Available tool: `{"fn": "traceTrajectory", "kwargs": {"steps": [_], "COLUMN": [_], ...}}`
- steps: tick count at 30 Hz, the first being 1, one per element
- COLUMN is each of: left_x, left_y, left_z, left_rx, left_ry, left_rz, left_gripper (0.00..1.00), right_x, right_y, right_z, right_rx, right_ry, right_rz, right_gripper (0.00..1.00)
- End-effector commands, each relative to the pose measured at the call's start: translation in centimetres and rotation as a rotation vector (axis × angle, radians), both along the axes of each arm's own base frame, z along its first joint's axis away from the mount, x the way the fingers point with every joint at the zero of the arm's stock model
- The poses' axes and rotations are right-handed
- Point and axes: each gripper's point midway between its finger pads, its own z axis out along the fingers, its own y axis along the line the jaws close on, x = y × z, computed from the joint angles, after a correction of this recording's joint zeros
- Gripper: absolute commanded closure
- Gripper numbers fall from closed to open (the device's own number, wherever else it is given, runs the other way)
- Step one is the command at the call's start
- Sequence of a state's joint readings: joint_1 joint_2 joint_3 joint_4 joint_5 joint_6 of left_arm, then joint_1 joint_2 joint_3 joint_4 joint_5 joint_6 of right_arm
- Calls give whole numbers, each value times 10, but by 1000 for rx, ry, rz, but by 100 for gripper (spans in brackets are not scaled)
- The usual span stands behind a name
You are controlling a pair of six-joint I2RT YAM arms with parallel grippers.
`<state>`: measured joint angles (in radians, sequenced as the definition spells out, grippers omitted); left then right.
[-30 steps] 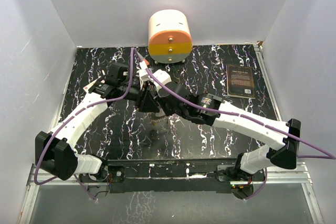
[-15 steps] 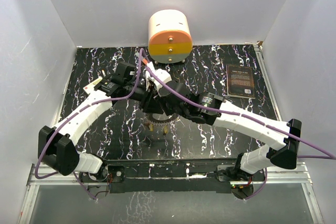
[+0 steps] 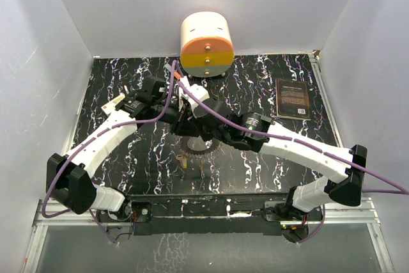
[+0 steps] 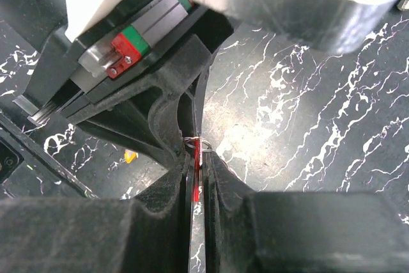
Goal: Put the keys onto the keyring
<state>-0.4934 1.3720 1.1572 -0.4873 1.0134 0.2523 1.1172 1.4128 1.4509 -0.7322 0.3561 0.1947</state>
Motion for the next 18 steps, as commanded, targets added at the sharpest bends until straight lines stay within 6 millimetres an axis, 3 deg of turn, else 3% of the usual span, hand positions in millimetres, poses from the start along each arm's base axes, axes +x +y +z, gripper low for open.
{"fn": "traceTrajectory", "kwargs": {"steps": [1,5,18], "left_x": [-2,-3,-7], "left_y": [-1,-1,5], "left_z": [18,18,17], "left_rx": [-33,-34,-10], "left_ry": [-52,-57,-99], "left_rz": [-22,-26,-39], "left_gripper": [94,100,100], "right_x": [4,4,1], "right_y": [4,2,-27], "right_z": [56,56,64], "right_rx": [162,160,137], "right_ry": [-76,-75,-94], "right_rz": [-20,-23,-58], "right_gripper": [92,92,92]}}
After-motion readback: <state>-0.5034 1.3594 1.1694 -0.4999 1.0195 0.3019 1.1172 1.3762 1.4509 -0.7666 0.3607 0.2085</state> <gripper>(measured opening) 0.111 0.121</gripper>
